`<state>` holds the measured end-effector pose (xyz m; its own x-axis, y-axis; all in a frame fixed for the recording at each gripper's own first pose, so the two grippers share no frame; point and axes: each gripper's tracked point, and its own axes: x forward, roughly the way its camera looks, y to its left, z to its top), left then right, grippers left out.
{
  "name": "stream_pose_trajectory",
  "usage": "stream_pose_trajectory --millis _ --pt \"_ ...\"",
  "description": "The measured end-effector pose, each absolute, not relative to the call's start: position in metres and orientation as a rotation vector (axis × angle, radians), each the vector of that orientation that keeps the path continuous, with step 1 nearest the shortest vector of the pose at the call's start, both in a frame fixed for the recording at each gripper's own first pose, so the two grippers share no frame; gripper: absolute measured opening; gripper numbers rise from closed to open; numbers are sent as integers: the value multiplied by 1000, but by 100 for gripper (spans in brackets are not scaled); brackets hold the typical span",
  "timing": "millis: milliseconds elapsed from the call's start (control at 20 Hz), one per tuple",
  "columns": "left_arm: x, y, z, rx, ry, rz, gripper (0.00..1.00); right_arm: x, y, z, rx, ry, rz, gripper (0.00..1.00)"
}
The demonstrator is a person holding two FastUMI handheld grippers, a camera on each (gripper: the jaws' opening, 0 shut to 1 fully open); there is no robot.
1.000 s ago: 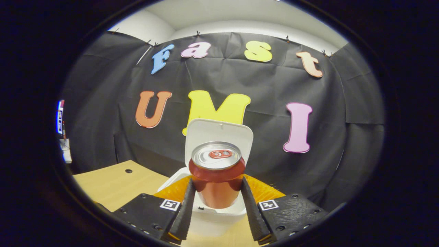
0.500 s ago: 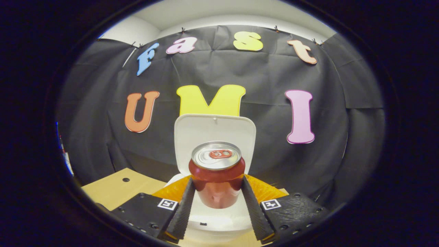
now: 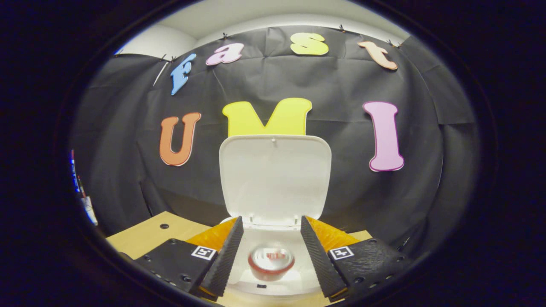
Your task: Press the lid of the desktop garbage bin to open it, pick up the crumpled paper on the desktop and throw it into the bin, then pick up the pop can on the desktop and drop it into the bin, and finally close the garbage bin lid.
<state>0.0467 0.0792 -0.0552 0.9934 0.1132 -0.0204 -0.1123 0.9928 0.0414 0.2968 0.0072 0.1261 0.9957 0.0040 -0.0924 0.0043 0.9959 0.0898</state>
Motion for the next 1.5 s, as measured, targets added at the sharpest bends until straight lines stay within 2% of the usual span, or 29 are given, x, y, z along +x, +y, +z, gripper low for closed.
stream_pose_trajectory --millis 200,500,950,1150,1300,1500 --pt "43 75 -52 36 13 84 99 293 8 151 95 49 5 92" --pt "39 68 -43 24 -2 52 99 287 7 197 91 -58 14 93" --pt "37 61 -43 16 -9 2 99 322 -13 279 49 -293 -115 93" --pt "34 75 -42 -4 -16 14 99 359 -11 286 112 -221 -122 93" --pt "31 88 -44 7 -18 41 99 385 -15 287 60 -177 -162 93" --pt "29 91 -49 -5 -4 34 99 403 -16 254 1 -73 -162 94"
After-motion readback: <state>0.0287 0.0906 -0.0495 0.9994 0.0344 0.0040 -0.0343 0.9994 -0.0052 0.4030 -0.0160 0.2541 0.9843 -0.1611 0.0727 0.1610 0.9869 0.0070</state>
